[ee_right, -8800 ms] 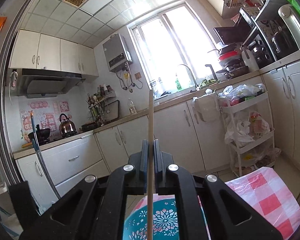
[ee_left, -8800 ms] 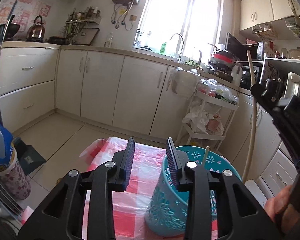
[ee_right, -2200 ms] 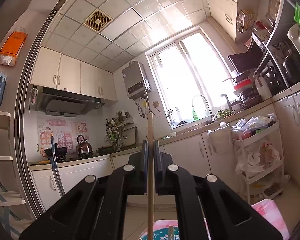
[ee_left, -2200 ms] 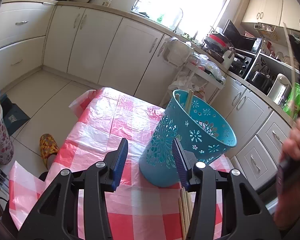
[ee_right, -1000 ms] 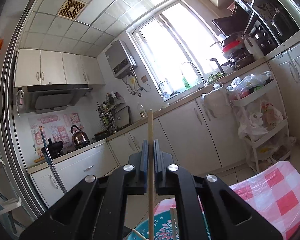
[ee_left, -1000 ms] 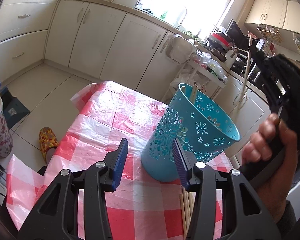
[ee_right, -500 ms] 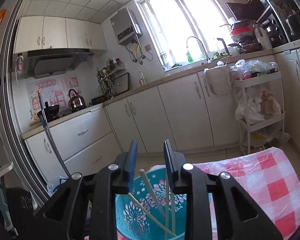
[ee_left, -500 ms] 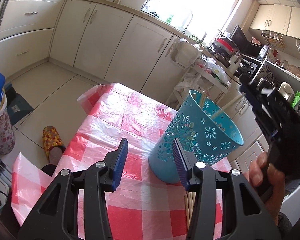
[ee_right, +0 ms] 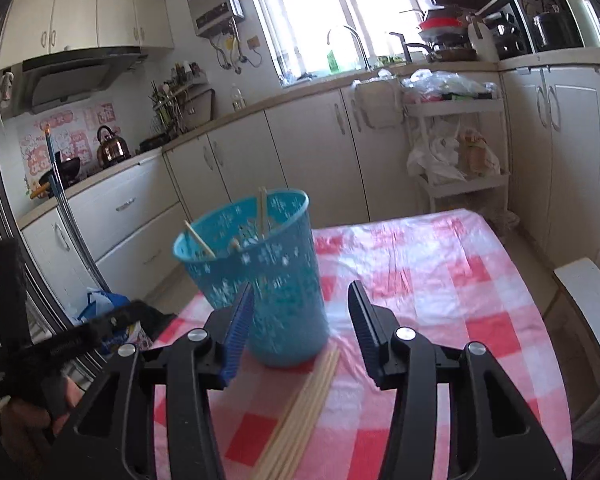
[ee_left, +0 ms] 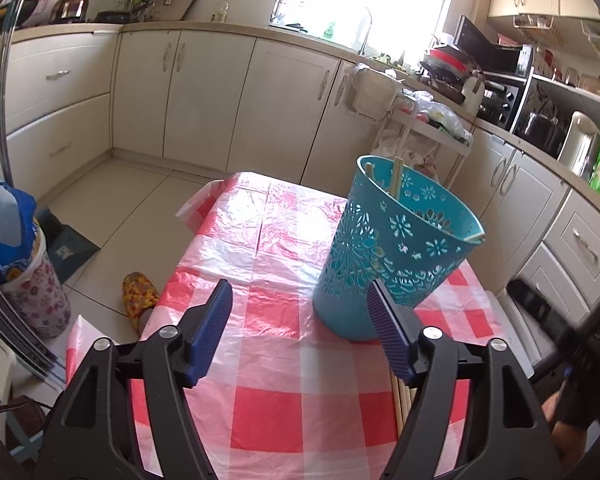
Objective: Organize utensils
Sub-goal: 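Bring both tools back to the remaining sticks on the table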
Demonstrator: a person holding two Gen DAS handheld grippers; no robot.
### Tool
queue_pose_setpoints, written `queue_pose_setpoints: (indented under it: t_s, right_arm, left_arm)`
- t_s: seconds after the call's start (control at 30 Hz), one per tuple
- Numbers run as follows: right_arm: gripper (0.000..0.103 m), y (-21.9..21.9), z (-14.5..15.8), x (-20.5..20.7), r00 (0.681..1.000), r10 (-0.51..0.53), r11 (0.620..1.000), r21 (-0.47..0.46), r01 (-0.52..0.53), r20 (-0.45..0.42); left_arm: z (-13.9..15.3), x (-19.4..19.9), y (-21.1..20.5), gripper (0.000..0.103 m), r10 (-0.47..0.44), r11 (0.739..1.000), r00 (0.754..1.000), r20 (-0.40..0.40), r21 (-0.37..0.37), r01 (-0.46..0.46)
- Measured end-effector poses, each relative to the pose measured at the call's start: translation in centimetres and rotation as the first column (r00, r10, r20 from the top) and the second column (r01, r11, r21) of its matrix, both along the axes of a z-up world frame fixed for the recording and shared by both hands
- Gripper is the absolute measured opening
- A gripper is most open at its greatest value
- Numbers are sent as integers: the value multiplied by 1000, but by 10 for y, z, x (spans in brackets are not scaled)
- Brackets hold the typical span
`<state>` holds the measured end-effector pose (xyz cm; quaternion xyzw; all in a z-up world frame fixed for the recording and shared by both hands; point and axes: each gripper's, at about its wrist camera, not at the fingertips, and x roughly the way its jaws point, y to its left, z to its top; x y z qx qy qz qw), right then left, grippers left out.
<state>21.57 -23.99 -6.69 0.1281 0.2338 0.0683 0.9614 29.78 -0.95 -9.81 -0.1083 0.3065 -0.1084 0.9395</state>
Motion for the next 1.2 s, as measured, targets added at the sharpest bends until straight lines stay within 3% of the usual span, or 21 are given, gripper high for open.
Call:
queue_pose_setpoints:
  t_s: [0.27, 0.7, 0.83, 1.07, 1.2]
  right_arm:
    - [48, 4, -52, -3, 976, -6, 999, -34, -2, -219]
    - [47, 39, -90, 11, 929, -6, 983, -175, -64, -370]
    - [46, 37, -92, 5, 924, -27, 974, -218, -62, -383]
    - [46, 15, -84, -4, 933, -25, 993, -120, -19, -359]
    - [45, 9, -84, 1, 930, -50, 990, -139, -1, -363]
  left_arm:
    - [1, -16, -16, 76, -18, 996, 999, -29, 86, 21]
    - [5, -38, -18, 81, -24, 994, 999, -49, 101, 29]
    - [1, -44, -15, 81, -22, 994, 998, -67, 105, 29]
    - [-14, -45, -24, 82, -47, 990, 992, -116, 125, 62]
    - [-30, -41, -42, 82, -84, 982, 985, -153, 153, 108]
